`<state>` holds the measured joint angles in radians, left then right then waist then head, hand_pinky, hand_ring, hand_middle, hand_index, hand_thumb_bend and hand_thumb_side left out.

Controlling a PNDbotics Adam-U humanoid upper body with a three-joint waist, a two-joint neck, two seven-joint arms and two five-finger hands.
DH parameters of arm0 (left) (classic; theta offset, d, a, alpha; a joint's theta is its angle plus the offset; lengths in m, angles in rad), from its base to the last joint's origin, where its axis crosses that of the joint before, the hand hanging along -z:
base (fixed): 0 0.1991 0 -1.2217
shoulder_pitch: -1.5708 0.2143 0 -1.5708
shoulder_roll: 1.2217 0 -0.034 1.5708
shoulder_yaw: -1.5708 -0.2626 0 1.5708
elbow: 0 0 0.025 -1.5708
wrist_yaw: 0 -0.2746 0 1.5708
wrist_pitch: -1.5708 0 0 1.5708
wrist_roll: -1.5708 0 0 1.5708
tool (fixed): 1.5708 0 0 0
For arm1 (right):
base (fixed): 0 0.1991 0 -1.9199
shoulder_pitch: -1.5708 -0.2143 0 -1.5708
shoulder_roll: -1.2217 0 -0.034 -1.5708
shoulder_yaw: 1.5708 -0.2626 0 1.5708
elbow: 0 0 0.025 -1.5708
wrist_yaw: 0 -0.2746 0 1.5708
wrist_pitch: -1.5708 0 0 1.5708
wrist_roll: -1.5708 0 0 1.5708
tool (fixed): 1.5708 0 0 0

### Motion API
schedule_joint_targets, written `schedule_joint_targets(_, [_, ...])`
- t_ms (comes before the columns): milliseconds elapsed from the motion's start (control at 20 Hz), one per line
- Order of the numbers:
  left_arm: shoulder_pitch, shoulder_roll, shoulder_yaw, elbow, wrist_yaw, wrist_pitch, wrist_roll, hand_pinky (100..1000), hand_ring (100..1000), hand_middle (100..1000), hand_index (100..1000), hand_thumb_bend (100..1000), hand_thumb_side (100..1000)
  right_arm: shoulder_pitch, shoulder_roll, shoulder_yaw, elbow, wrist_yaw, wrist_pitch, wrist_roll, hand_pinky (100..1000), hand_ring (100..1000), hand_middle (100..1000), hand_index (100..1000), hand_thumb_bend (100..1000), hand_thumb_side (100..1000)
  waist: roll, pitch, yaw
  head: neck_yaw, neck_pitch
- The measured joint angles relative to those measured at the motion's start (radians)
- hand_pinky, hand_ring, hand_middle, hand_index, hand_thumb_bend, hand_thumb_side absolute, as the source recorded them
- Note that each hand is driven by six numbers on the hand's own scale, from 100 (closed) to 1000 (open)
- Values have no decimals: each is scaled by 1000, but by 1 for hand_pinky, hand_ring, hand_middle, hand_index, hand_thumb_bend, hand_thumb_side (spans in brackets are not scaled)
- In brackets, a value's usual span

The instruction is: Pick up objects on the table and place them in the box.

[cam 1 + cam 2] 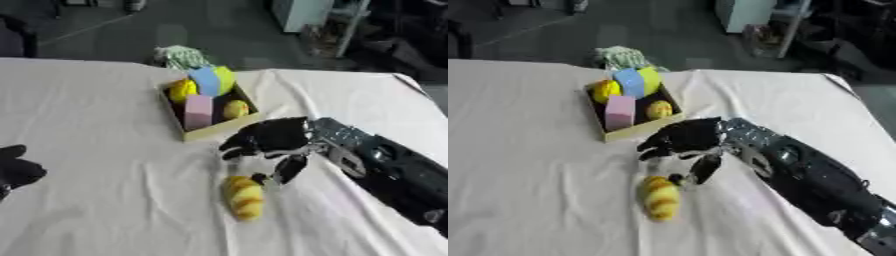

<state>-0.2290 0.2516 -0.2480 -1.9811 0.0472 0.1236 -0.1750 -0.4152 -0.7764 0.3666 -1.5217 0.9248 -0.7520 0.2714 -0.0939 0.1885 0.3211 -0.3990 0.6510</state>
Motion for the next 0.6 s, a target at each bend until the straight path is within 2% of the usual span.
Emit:
schedule_joint_targets(250, [0, 3, 2, 0, -2, 0, 0, 826, 725, 633, 841, 100, 736, 41, -27, -46, -113, -13, -67, 59, 906, 968, 983, 1000, 235, 406, -1, 0, -1, 0, 0])
schedule_joint_targets(300, [0, 3, 3, 0, -2, 0, 0, 826, 725, 633, 841, 100, 735, 47, -35, -54, -136, -17, -77, 70, 910, 973, 990, 1000, 266, 430, -1, -1, -1, 0, 0])
schedule_joint_targets(600, [0, 4, 5, 0, -3, 0, 0, 826, 726, 634, 841, 100, 731, 92, -79, -64, -284, -21, -39, 116, 912, 978, 996, 1000, 300, 453, -1, -2, -1, 0, 0])
